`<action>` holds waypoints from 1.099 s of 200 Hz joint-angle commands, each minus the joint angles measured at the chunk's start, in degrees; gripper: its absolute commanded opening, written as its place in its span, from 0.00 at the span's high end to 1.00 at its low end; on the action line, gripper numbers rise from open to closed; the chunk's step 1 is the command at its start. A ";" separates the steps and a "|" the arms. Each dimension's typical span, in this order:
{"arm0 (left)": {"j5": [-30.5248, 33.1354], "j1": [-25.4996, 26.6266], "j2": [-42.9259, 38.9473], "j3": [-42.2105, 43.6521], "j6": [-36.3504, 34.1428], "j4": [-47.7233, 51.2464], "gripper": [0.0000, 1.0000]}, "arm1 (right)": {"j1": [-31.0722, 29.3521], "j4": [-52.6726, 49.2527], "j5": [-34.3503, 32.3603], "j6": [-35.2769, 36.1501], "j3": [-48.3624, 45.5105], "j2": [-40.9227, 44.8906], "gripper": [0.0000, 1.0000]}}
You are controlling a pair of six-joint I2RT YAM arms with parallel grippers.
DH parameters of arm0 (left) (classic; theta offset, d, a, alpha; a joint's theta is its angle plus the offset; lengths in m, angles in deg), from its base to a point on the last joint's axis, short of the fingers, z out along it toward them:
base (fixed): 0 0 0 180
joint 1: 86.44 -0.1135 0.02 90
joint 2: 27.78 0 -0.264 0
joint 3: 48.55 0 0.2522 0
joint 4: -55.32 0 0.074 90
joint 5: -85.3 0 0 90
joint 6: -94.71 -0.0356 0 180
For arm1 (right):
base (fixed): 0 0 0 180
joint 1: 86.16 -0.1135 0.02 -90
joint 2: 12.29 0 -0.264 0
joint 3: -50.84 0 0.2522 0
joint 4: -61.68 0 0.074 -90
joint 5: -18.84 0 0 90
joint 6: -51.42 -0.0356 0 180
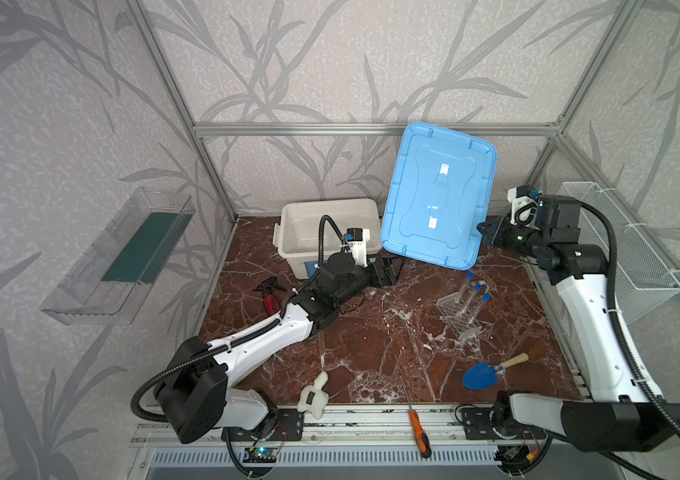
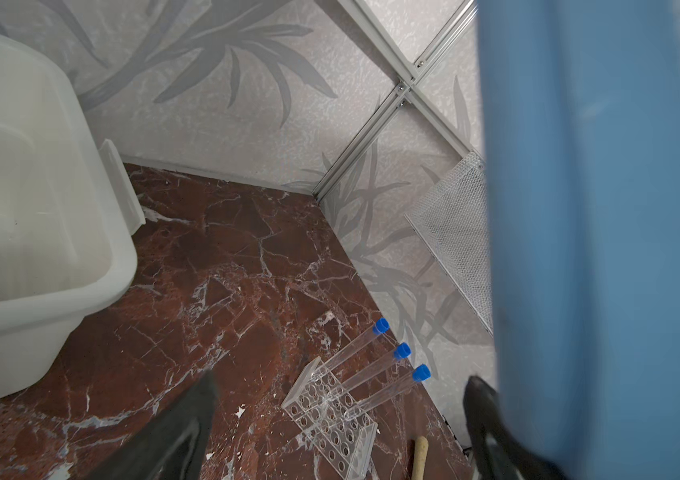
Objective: Organize the chemistry lab equipment
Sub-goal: 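Lift and tilt the blue lid upright with the right gripper, then grasp the raised lid edge with the left gripper while the right holds it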
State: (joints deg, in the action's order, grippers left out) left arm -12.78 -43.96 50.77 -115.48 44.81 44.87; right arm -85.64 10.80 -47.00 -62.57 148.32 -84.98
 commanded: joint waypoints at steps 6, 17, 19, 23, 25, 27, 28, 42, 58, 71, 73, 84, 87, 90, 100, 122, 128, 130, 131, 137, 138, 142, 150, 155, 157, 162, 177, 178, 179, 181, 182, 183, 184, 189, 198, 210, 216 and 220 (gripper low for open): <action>-0.25 0.24 -0.14 -0.44 0.64 -7.85 0.06 | -0.93 6.59 4.27 -4.45 -3.34 2.32 1.00; -1.15 0.55 0.04 -0.73 0.56 -9.30 0.07 | -1.37 7.54 4.07 -5.21 -4.60 2.70 1.00; -1.31 0.58 0.12 -0.82 0.48 -9.44 0.08 | -1.50 7.76 3.99 -5.26 -4.73 2.72 1.00; -1.66 0.74 0.18 -1.00 0.30 -9.51 0.08 | -1.83 7.96 3.82 -5.36 -5.02 2.76 1.00; -1.83 0.84 0.18 -1.07 0.26 -9.38 0.09 | -1.83 8.04 3.79 -5.37 -5.16 2.80 1.00; -2.02 0.89 0.24 -1.13 0.18 -9.24 0.09 | -1.90 8.17 3.72 -5.43 -5.28 2.76 1.00; -2.07 0.96 0.27 -1.23 0.21 -9.13 0.09 | -1.95 8.19 3.71 -5.49 -5.35 2.79 1.00; -2.62 1.24 0.21 -1.36 -0.32 -6.89 0.10 | -2.05 8.99 3.62 -5.98 -5.95 2.68 1.00; -1.83 1.25 -0.48 0.61 -1.69 -5.32 0.13 | -1.93 8.96 2.75 -5.85 -5.60 2.50 1.00; -0.68 1.12 -1.18 2.10 -3.93 -2.33 0.13 | -1.83 9.01 3.19 -6.31 -5.01 2.06 1.00; -0.53 1.12 -1.26 2.15 -4.34 -1.50 0.13 | -1.83 9.09 3.28 -6.33 -4.85 1.99 1.00; -0.24 1.12 -1.58 3.07 -6.91 0.24 0.13 | -1.84 9.31 3.68 -6.73 -4.29 1.57 1.00; -0.65 1.12 -1.60 3.53 -7.54 0.22 0.14 | -1.85 9.52 3.91 -6.88 -4.22 1.50 1.00; -1.10 1.04 -1.58 3.97 -7.93 0.03 0.13 | -1.83 9.78 4.06 -7.02 -4.19 1.49 1.00; -3.75 1.03 -1.64 5.21 -9.37 -1.87 0.13 | -1.83 10.31 4.31 -7.21 -3.90 1.33 1.00; -3.46 0.97 -1.50 6.77 -8.76 -5.93 0.08 | -1.83 10.98 4.99 -7.63 -3.97 1.19 1.00; -2.80 0.80 -1.10 7.14 -7.84 -7.80 0.06 | -1.92 11.51 5.14 -7.97 -4.42 1.31 1.00; -2.71 0.71 -0.93 7.18 -7.55 -8.67 0.05 | -1.96 11.65 5.18 -8.04 -4.57 1.32 1.00; -2.63 0.65 -0.85 7.19 -7.30 -9.06 0.05 | -1.99 11.73 5.19 -8.07 -4.64 1.36 1.00; -2.56 0.42 -0.19 7.36 -6.31 -11.52 0.04 | -2.08 12.30 5.26 -8.25 -5.19 1.49 1.00; -2.65 0.37 -0.04 7.37 -6.11 -12.07 0.04 | -2.13 12.32 5.27 -8.26 -5.22 1.49 1.00; -3.01 0.23 0.49 7.23 -5.37 -13.96 0.04 | -2.18 12.61 5.14 -8.27 -5.44 1.58 1.00; -4.57 -0.04 1.73 6.74 -4.22 -17.77 0.04 | -2.27 12.91 5.03 -8.35 -5.99 1.58 1.00; -5.16 -0.15 2.33 6.43 -3.51 -19.93 0.04 | -2.27 12.82 5.08 -8.36 -6.17 1.51 1.00; -5.36 -0.19 2.63 6.28 -3.29 -20.62 0.04 | -2.32 12.86 5.10 -8.29 -6.24 1.54 1.00; -5.91 -0.20 3.21 5.85 -2.84 -22.43 0.04 | -2.36 12.84 5.03 -8.27 -6.36 1.57 1.00; -5.64 -0.26 4.77 3.94 -0.89 -23.36 0.03 | -2.36 13.03 4.93 -8.22 -6.94 1.75 1.00; -5.50 -0.32 4.91 3.86 -0.67 -23.44 0.03 | -2.36 13.03 4.93 -8.24 -6.96 1.80 1.00; -5.39 -0.35 4.97 3.73 -0.48 -23.52 0.03 | -2.36 13.04 4.89 -8.26 -6.98 1.82 1.00; -5.27 -0.35 5.24 3.59 -0.16 -23.91 0.03 | -2.36 13.08 4.85 -8.22 -7.06 1.84 1.00; -5.23 -0.36 5.32 3.55 0.00 -24.16 0.03 | -2.36 13.06 4.85 -8.20 -7.07 1.84 1.00; -5.17 -0.42 5.40 3.53 0.26 -24.45 0.03 | -2.36 13.10 4.80 -8.19 -7.12 1.84 1.00; -5.09 -0.44 5.48 3.56 0.47 -24.95 0.03 | -2.40 13.11 4.78 -8.19 -7.15 1.84 1.00; -5.00 -0.50 6.01 3.84 1.51 -27.31 0.03 | -2.45 13.04 4.59 -8.10 -7.35 2.01 1.00; -4.89 -0.80 7.04 4.32 3.76 -31.60 0.03 | -2.45 13.11 4.25 -7.88 -7.75 2.11 1.00; -3.50 -1.15 7.94 4.72 6.14 -35.14 0.03 | -2.45 13.36 4.14 -7.90 -8.51 2.28 1.00; -2.31 -1.17 8.15 4.72 6.40 -36.08 0.03 | -2.45 13.80 4.36 -8.21 -8.93 2.37 1.00; -1.56 -1.16 8.34 4.66 6.33 -36.49 0.03 | -2.45 14.28 4.54 -8.49 -9.35 2.35 1.00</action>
State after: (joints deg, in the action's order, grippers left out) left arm -17.15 -44.66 57.98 -109.88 46.32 19.58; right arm -87.63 21.20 -44.29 -70.59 140.17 -84.15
